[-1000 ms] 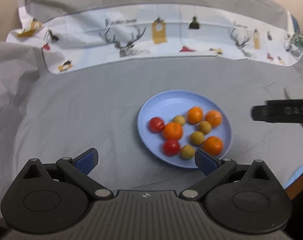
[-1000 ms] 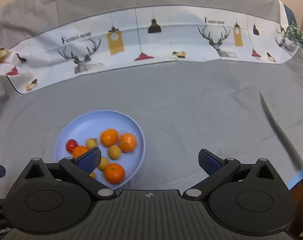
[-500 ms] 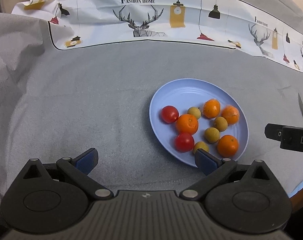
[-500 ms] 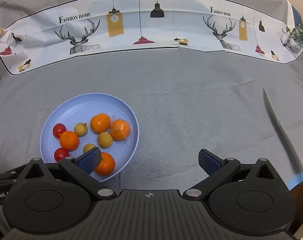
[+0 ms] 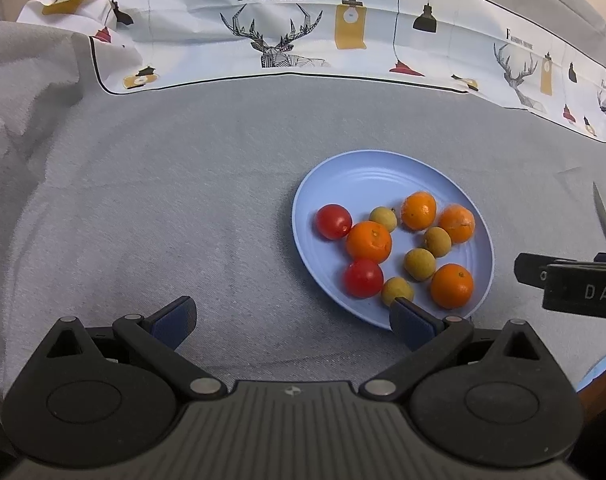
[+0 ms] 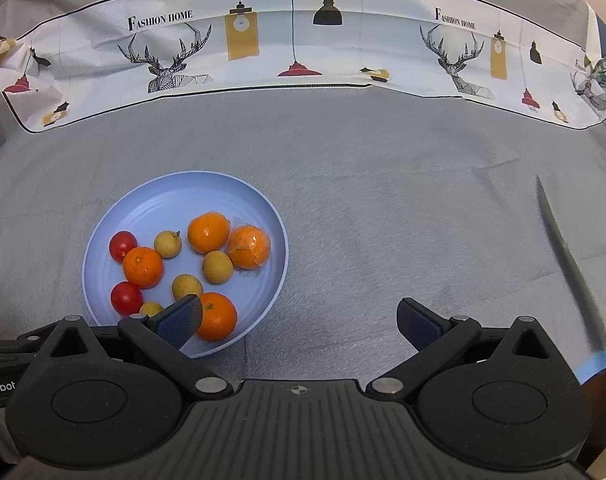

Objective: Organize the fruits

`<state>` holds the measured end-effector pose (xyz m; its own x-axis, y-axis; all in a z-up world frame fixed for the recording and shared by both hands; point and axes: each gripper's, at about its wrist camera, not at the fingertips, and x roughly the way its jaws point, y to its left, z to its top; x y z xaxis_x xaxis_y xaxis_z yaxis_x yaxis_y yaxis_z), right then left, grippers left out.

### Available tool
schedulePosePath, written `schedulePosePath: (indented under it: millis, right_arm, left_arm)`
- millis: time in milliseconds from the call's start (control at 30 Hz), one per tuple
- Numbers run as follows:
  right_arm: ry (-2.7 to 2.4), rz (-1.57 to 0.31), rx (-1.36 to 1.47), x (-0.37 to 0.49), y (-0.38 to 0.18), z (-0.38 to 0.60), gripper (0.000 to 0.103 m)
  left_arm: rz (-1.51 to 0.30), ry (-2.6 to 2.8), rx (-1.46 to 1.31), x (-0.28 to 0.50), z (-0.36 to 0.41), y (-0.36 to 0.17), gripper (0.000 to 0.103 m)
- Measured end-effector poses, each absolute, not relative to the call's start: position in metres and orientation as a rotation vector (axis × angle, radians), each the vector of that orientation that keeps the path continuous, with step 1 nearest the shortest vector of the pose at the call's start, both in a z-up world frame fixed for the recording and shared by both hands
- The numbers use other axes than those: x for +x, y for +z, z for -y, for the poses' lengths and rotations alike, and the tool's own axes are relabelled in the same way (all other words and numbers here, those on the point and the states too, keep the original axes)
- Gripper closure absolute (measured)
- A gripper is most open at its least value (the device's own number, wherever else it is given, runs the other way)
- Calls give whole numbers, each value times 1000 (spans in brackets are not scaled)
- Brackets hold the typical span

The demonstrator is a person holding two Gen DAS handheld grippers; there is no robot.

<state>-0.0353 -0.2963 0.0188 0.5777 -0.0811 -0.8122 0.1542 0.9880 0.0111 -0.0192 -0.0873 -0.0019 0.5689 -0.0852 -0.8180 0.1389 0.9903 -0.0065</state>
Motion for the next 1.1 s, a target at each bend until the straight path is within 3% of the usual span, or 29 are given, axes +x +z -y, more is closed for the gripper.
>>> schedulePosePath:
  millis: [1100]
  right_arm:
    - [-116, -956, 40, -34, 13, 287, 1]
  left_arm:
    - [-954, -184, 71, -23, 96, -4, 0]
